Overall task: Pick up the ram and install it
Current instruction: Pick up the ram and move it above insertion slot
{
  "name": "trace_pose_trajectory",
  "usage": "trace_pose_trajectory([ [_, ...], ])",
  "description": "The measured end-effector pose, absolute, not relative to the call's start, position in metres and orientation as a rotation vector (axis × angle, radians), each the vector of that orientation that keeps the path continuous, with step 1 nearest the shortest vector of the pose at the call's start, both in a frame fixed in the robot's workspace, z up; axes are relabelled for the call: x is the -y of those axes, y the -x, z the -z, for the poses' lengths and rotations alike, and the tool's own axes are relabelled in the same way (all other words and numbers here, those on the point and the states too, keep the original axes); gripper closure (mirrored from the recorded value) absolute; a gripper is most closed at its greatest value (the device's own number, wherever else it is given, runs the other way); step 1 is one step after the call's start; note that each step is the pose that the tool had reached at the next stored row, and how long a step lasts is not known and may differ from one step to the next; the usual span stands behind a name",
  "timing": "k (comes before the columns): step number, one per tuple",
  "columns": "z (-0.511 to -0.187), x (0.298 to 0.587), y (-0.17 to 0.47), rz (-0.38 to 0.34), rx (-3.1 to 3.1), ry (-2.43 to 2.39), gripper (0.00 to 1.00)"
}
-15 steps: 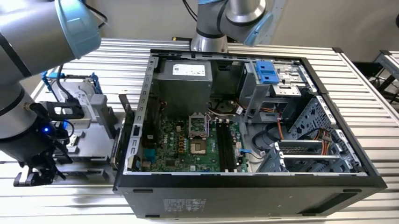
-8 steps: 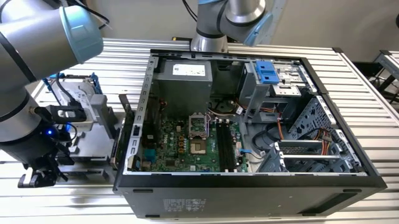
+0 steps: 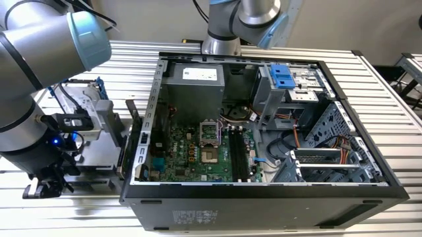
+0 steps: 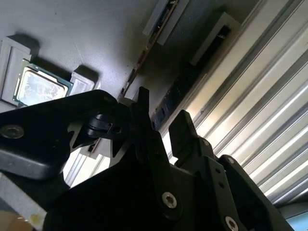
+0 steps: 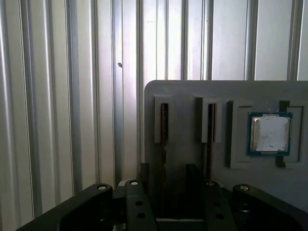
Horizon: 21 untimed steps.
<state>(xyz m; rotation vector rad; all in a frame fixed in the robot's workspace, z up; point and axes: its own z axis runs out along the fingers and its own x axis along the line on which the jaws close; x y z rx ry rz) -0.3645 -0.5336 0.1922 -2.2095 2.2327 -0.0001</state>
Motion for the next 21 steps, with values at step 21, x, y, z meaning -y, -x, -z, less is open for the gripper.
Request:
trace_pose_trajectory([
  [21,-0.1977,0.5335,0.3692,-0.003,-2.231,2.208,0.0],
])
